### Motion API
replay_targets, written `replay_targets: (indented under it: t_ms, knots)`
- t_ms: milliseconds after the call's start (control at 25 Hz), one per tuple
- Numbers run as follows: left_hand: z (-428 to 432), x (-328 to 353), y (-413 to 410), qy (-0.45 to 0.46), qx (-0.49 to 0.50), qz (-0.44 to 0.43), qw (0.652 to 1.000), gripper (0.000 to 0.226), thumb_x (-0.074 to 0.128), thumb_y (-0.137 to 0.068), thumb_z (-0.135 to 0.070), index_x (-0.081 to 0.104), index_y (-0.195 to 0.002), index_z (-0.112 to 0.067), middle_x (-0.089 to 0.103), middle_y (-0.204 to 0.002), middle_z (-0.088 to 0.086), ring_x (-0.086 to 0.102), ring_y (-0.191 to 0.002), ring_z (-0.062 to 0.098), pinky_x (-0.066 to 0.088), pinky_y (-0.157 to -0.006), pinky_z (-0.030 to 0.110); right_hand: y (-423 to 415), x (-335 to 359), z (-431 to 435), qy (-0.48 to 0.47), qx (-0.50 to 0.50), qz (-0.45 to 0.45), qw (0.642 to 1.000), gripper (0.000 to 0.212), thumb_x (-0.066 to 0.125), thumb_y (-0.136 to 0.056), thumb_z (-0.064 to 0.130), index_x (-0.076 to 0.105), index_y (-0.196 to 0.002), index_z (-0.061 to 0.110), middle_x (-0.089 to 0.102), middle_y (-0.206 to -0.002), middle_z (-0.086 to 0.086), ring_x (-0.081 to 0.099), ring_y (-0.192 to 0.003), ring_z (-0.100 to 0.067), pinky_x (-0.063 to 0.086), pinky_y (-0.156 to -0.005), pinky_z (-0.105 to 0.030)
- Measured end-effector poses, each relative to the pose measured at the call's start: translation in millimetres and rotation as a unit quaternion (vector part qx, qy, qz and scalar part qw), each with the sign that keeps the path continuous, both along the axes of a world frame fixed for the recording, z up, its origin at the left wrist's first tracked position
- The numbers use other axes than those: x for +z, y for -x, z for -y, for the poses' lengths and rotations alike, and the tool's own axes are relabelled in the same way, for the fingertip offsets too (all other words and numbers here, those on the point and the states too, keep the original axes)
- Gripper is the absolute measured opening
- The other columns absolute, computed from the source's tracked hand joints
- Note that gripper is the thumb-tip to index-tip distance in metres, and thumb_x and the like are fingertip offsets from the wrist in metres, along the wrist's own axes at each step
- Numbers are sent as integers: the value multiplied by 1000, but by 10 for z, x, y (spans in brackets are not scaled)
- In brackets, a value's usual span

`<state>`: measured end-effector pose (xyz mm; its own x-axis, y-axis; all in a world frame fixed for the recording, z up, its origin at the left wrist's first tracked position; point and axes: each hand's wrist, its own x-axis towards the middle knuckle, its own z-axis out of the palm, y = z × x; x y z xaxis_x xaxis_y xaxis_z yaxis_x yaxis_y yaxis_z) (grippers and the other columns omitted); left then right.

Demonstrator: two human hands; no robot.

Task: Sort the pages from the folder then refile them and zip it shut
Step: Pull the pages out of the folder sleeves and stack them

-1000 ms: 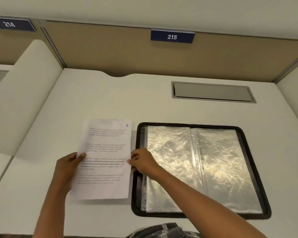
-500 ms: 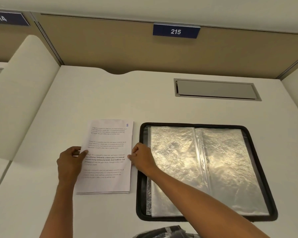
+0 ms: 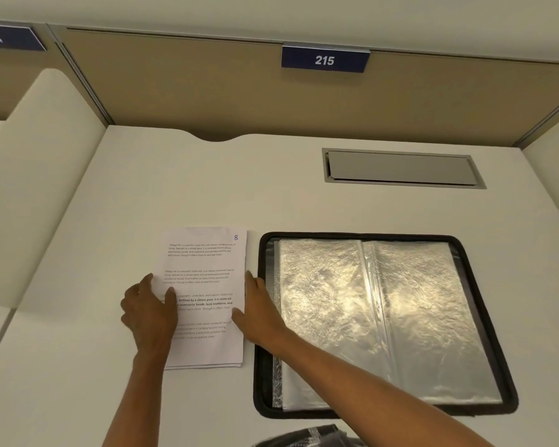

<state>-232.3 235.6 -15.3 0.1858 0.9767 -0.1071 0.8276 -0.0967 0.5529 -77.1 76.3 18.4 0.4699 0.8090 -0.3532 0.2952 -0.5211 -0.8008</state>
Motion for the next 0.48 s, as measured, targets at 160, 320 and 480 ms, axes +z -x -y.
replay_targets:
  t_ms: [160, 320, 480]
  knots:
    - [532, 213, -304, -71, -42, 70, 994, 50, 67, -97, -13, 53, -144, -11, 49, -143, 20, 42, -133, 41, 32, -110, 61, -153, 111, 278, -42, 24, 90, 995, 60, 56, -101, 23, 30, -156, 19, 41, -143, -1, 45, -128, -16, 46, -106, -35]
    - [1320, 369, -625, 1, -159, 164, 973, 44, 61, -102, -16, 51, -145, -21, 50, -139, 1, 48, -128, 22, 41, -113, 50, -354, 59, 813, -98, -45, 167, 980, 45, 54, -99, 23, 47, -143, 21, 48, -137, 6, 47, -125, -10, 48, -104, -36]
    - [2008, 309, -716, 79, -241, 142, 957, 57, 59, -103, -24, 38, -156, -21, 44, -153, 0, 38, -140, 16, 31, -119, 33, -648, -141, 1540, -90, -130, 237, 958, 43, 50, -104, 17, 49, -146, 24, 47, -148, 8, 41, -137, -3, 42, -114, -36]
